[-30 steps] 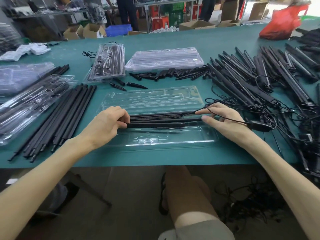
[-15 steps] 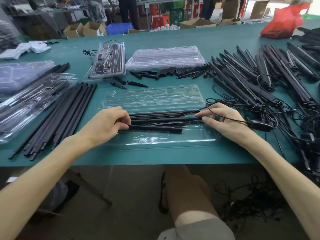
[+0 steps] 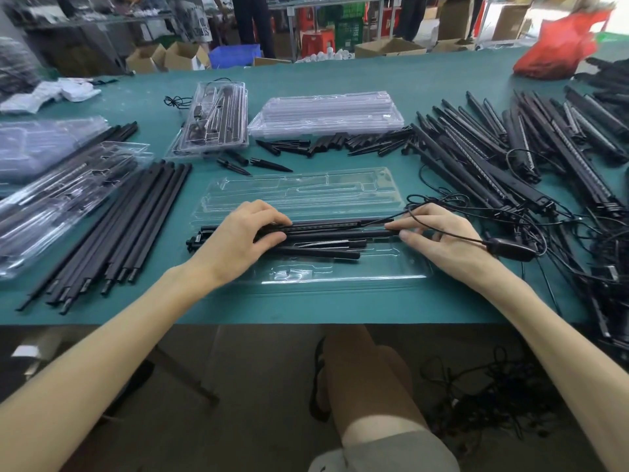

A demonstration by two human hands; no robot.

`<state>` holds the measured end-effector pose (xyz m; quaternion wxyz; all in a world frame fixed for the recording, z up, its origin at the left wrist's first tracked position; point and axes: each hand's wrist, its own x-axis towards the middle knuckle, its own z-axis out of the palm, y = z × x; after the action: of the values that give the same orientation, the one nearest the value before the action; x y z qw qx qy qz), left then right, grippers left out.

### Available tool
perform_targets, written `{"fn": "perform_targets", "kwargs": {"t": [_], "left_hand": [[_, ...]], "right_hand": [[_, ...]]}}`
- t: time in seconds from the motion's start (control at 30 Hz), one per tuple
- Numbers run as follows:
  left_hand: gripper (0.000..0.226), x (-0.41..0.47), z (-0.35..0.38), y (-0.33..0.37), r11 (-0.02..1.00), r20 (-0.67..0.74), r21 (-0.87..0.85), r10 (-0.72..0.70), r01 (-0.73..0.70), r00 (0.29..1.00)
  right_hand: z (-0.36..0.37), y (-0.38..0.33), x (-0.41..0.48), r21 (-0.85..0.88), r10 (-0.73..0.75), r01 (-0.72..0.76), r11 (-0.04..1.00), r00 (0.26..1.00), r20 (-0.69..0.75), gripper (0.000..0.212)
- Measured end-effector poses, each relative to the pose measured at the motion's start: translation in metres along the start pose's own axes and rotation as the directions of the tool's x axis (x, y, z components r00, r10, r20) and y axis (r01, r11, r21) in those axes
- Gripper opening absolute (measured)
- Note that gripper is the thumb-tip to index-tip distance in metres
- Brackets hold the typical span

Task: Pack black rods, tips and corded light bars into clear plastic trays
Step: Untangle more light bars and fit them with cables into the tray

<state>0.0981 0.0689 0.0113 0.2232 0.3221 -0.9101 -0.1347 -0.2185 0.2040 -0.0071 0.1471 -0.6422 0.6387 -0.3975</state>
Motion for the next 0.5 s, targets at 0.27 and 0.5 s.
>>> {"fn": "perform_targets", "kwargs": {"t": [0.27,0.5], "left_hand": [[0.025,0.001,0.009,0.004,0.998,-0.022,-0.036,-0.044,0.043,0.999],[0.028,-0.004,0.011,0.004,0.997,-0.051,0.071,0.025,-0.021,0.998]], "right_hand": [[0.0,0.005,0.001,0.089,0.004,0.002,0.996,0.998,-0.064,0.047],[-0.003,0.011,0.001,0.083,0.013,-0.002,0.997,0.992,-0.128,0.049]]}}
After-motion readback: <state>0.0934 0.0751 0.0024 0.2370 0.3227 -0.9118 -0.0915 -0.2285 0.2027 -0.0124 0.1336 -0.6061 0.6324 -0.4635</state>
